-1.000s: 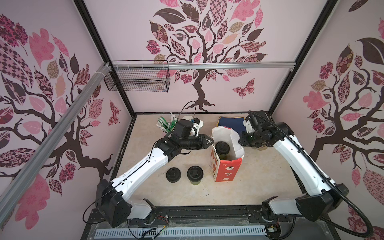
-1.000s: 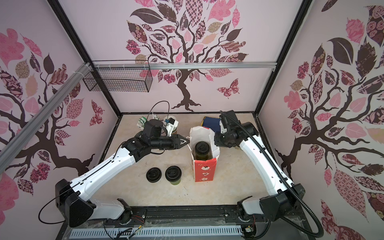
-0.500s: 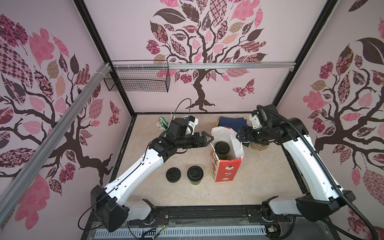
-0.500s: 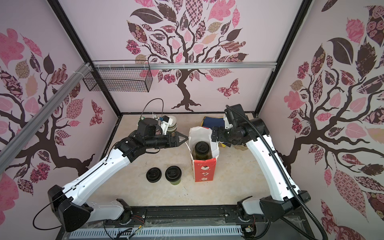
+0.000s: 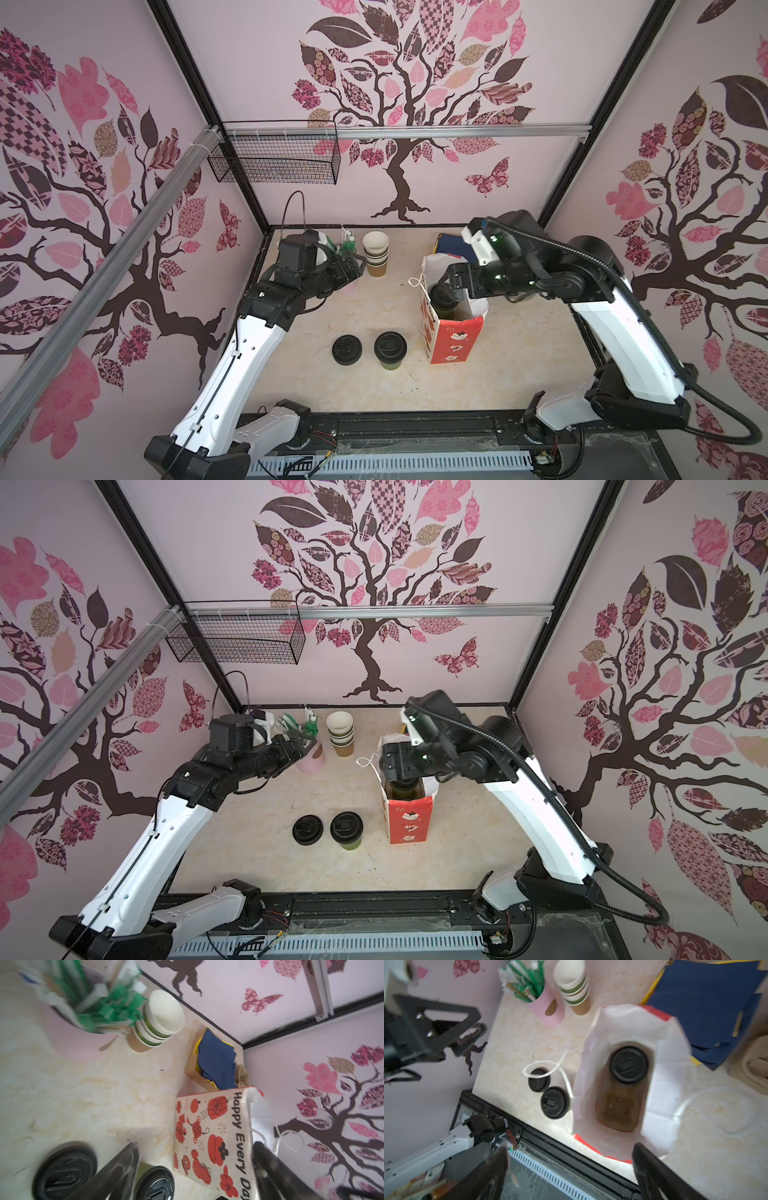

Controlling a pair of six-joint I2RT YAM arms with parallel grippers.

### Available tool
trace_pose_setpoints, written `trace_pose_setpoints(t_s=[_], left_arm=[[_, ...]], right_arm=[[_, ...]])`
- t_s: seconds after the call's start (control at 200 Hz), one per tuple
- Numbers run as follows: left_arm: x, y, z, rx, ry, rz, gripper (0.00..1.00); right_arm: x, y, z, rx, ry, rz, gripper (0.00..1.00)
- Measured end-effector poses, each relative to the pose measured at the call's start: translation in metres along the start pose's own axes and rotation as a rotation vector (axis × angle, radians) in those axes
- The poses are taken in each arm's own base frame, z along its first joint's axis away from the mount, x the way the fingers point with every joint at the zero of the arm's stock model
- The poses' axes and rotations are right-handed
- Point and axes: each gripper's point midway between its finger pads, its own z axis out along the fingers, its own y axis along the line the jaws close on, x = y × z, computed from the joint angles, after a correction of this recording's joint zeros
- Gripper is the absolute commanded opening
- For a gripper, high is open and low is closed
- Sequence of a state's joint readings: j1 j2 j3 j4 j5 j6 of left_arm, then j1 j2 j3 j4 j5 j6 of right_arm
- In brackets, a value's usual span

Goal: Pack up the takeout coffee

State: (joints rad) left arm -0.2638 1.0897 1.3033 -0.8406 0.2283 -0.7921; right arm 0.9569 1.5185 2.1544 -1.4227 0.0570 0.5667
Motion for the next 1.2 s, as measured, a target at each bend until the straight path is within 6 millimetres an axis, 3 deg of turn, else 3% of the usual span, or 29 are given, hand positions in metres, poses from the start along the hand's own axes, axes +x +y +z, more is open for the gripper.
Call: trace_pose_setpoints(t_s=[0.14,0.29,0.51,0.63,0.76,0.93,1.2], left_arm=[[0.002,0.049,-0.023,-0.121,-0.038,-0.119,0.86],[0.012,0.093,-0.06,-0.225,-0.119,-0.229,0.86],[0.046,0.118,-0.087,-0.27,-0.151,-0.301,0.86],[0.061,0.124,-0.094,-0.278,-0.144,-0.327,0.86],[0.067,0.125,-0.099,-0.275,-0.146,-0.334,0.86],[0.073,0.128,-0.099,-0.278,-0.135,-0.348,0.85],[0.074,0.127,-0.097,-0.27,-0.124,-0.353,0.85]], right_arm=[[0.035,0.063,0.035,-0.03,0.092,-0.127,0.91],[0.075,0.091,0.075,0.01,0.198,-0.199,0.87],[0.111,0.072,0.149,0.19,0.327,-0.214,0.85],[0.12,0.056,0.176,0.261,0.361,-0.194,0.81],[0.118,0.033,0.196,0.305,0.369,-0.133,0.77],[0.108,0.005,0.216,0.334,0.379,-0.048,0.85],[0.107,0.018,0.221,0.278,0.369,-0.039,0.88]])
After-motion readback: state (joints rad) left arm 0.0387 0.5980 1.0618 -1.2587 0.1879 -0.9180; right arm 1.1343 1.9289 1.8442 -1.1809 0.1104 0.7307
